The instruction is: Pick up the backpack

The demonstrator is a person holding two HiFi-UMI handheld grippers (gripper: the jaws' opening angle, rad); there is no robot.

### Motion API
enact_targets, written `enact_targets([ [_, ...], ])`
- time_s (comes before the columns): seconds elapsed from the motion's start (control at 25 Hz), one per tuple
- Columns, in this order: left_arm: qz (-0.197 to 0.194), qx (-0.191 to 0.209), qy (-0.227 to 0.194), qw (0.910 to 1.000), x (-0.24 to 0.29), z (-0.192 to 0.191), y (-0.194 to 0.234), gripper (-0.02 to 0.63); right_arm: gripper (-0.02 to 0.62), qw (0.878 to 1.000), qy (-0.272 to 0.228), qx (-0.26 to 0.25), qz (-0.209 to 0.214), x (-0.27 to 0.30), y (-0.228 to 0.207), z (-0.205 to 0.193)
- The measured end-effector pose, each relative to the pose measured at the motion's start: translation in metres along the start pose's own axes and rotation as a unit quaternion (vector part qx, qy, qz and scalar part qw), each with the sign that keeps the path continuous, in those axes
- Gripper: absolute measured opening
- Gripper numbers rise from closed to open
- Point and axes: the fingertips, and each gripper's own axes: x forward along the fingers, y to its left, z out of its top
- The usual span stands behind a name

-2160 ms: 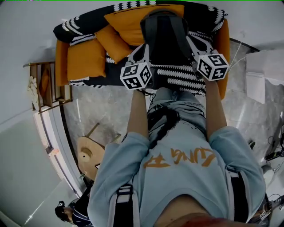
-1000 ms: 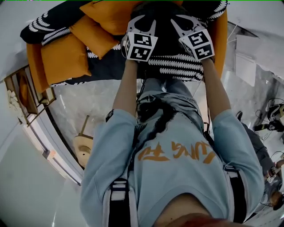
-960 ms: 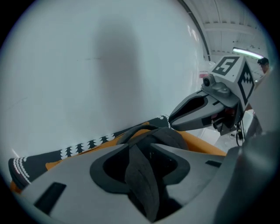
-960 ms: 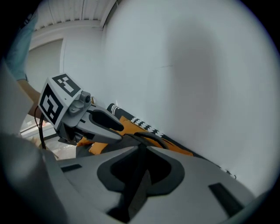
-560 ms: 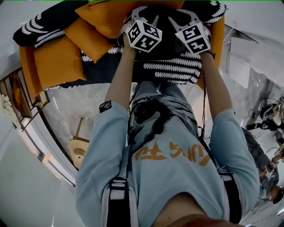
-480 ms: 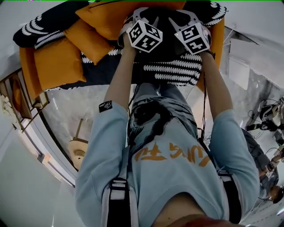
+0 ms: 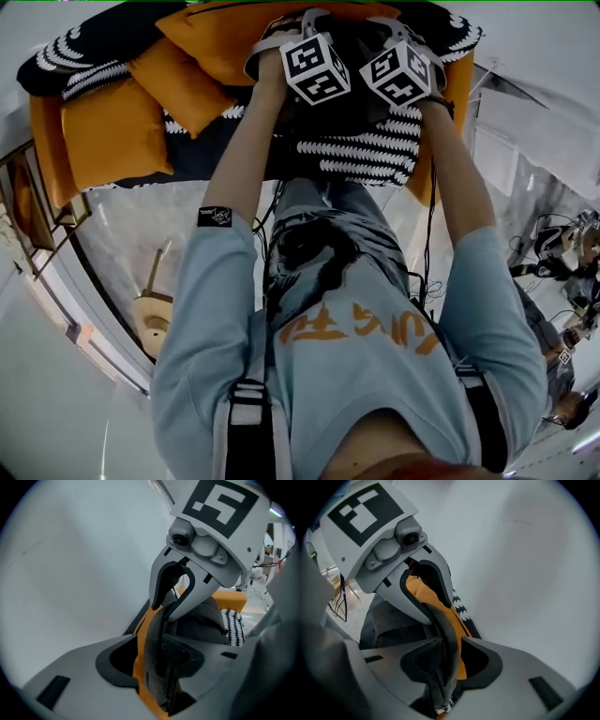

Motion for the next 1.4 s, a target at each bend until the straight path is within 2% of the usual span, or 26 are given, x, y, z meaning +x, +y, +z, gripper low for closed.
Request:
enact_targets([
  [0.12, -0.01, 0.034, 0.006, 0.9993, 0.012, 0.002, -0.001, 0.169, 0.123, 0.999, 0.015, -0.037, 0.003, 0.011, -0.007, -0.003],
  [0.32, 0.003, 0.076, 0.021, 0.9969, 0.029, 0.002, 0.004, 0.147, 0.118, 0.992, 0.062, -0.111, 0.005, 0.029, -0.013, -0.01],
  [0.52, 0.029, 0.151, 0.028, 0.9877, 0.042, -0.004, 0.0, 0.081, 0.076, 0.984, 0.089, -0.154, 0.026, 0.045, -0.012, -0.019],
  [0.64, 0.035, 0.143, 0.031, 0.9886, 0.046, -0.006, 0.001, 0.069, 0.061, 0.983, 0.105, -0.15, 0.028, 0.048, -0.011, -0.022],
  [0.88, 0.056, 0.096, 0.016, 0.9937, 0.032, -0.008, -0.002, 0.067, 0.051, 0.982, 0.101, -0.158, -0.011, 0.034, 0.002, -0.017],
  [1.08, 0.085, 0.144, 0.005, 0.9859, 0.02, -0.001, -0.009, 0.067, 0.051, 0.981, 0.079, -0.173, -0.027, 0.017, 0.008, -0.015],
  [1.28, 0.076, 0.19, 0.021, 0.9785, 0.007, 0.004, -0.021, 0.064, 0.051, 0.972, 0.081, -0.216, -0.038, 0.001, 0.017, -0.015],
  [1.4, 0.072, 0.195, 0.026, 0.9778, -0.006, 0.005, -0.029, 0.057, 0.051, 0.968, 0.08, -0.232, -0.048, -0.01, 0.026, -0.014],
])
